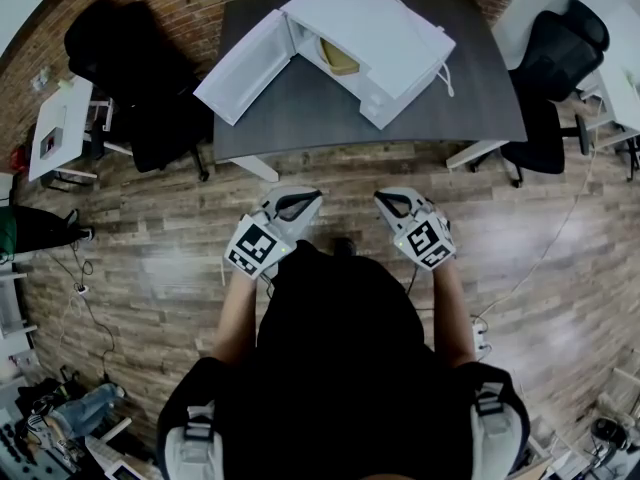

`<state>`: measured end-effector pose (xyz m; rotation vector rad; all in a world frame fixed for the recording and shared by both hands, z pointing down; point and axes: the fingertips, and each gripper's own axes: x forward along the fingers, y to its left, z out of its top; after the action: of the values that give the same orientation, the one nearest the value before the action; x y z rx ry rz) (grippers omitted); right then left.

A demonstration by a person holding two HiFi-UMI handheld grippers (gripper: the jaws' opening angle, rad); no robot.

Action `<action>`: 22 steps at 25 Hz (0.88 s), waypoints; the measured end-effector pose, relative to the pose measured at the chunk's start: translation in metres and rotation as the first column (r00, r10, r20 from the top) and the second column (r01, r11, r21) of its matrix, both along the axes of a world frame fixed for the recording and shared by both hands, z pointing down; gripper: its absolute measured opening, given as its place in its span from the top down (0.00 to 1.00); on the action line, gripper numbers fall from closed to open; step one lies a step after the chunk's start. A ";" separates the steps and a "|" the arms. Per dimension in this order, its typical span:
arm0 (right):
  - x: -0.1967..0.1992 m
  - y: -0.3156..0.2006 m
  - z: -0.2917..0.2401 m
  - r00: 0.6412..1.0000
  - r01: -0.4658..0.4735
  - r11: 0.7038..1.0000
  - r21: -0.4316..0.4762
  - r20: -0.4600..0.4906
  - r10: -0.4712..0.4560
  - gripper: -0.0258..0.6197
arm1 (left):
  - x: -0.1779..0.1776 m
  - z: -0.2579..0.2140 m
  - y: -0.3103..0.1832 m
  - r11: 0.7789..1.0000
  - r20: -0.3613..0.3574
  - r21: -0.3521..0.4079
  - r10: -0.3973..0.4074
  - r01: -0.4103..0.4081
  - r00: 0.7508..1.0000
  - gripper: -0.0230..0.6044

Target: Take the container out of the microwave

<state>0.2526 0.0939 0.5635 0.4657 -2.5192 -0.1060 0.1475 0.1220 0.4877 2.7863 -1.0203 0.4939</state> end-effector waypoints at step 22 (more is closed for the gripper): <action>-0.030 -0.062 0.005 0.997 -0.075 0.997 0.017 -0.032 0.075 0.96 | -0.037 -0.002 -0.072 0.997 -0.012 0.037 0.075 -0.074 0.997 0.96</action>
<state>0.2227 0.0322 0.5682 0.5595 -2.4671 -0.1044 0.1109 0.0501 0.4859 2.8649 -0.9348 0.4689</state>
